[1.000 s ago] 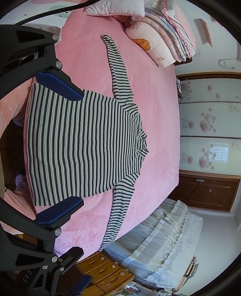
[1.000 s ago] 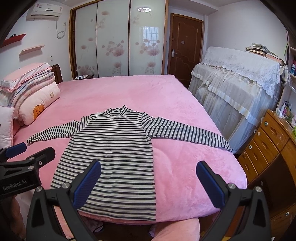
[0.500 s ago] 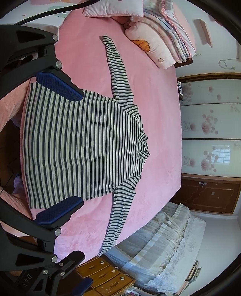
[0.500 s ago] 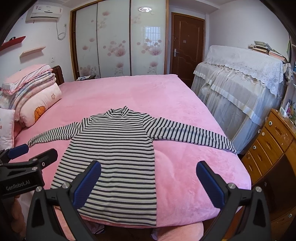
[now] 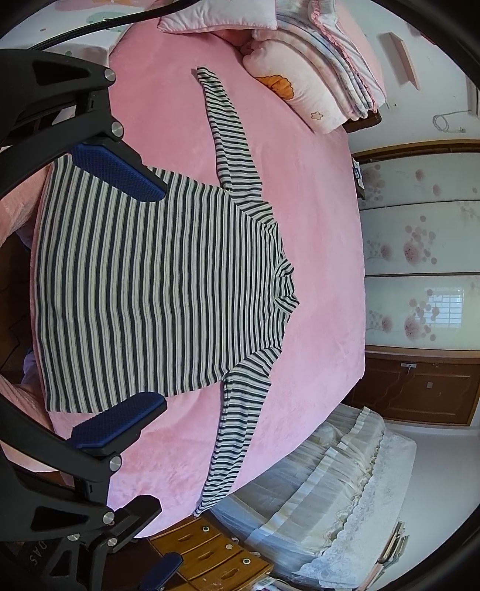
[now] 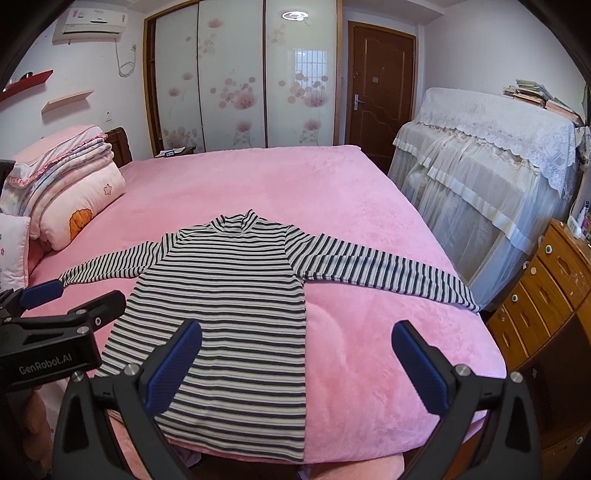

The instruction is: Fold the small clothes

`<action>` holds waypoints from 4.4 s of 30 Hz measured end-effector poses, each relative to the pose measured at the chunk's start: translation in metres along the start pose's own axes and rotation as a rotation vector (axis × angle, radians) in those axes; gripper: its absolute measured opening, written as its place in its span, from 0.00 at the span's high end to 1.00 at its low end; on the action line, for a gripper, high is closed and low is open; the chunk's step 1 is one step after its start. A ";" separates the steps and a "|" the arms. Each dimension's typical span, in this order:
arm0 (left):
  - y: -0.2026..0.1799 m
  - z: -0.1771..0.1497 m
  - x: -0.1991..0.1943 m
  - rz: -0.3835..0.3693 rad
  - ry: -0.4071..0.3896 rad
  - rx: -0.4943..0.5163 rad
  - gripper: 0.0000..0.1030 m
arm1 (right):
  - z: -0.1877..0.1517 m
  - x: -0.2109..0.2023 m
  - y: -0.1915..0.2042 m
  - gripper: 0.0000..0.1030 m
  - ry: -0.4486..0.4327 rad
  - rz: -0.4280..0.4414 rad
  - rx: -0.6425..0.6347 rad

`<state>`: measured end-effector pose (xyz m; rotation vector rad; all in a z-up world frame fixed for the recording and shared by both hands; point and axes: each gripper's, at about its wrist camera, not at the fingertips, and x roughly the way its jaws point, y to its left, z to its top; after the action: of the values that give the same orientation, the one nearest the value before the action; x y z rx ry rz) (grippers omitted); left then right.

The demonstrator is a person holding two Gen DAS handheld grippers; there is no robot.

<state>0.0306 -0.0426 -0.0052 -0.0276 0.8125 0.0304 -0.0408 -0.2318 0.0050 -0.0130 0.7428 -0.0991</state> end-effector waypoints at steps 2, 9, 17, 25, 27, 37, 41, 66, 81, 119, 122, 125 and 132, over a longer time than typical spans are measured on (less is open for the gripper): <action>-0.001 0.001 0.001 -0.001 -0.001 -0.002 0.01 | 0.000 0.000 -0.004 0.00 -0.004 0.009 0.018; -0.010 0.002 0.006 0.005 0.019 0.006 0.01 | 0.005 -0.001 -0.015 0.00 -0.017 0.024 0.020; -0.016 0.009 0.008 0.007 0.009 0.022 0.01 | 0.010 0.002 -0.020 0.00 -0.026 0.023 0.015; -0.018 0.033 0.023 -0.002 -0.033 0.055 0.01 | 0.021 0.018 -0.031 0.00 -0.011 0.018 0.052; -0.019 0.043 0.028 -0.014 -0.043 0.063 0.01 | 0.026 0.024 -0.036 0.02 -0.008 0.013 0.066; -0.036 0.102 0.057 -0.047 -0.117 0.131 0.01 | 0.064 0.055 -0.089 0.11 -0.015 -0.097 0.161; -0.055 0.120 0.085 -0.035 -0.136 0.155 0.01 | 0.079 0.064 -0.126 0.15 -0.040 -0.173 0.203; -0.269 0.068 0.359 0.009 0.130 0.282 0.01 | -0.014 0.240 -0.374 0.30 0.223 -0.228 0.680; -0.339 0.070 0.374 0.047 0.056 0.271 0.01 | -0.056 0.311 -0.410 0.35 0.307 -0.198 0.835; -0.034 0.061 0.287 -0.121 0.201 -0.020 0.03 | 0.044 0.279 -0.054 0.88 0.121 0.179 0.046; -0.018 0.053 0.299 -0.170 0.226 -0.063 0.03 | 0.030 0.296 -0.022 0.88 0.168 0.217 0.025; -0.005 0.049 0.307 -0.201 0.244 -0.102 0.03 | 0.020 0.312 0.004 0.88 0.214 0.252 0.022; 0.036 0.057 0.323 -0.299 0.281 -0.155 0.03 | 0.020 0.329 0.050 0.88 0.206 0.334 0.003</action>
<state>0.2931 0.0005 -0.2011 -0.3051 1.0781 -0.1964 0.2176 -0.2134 -0.2047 0.1260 0.9411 0.2201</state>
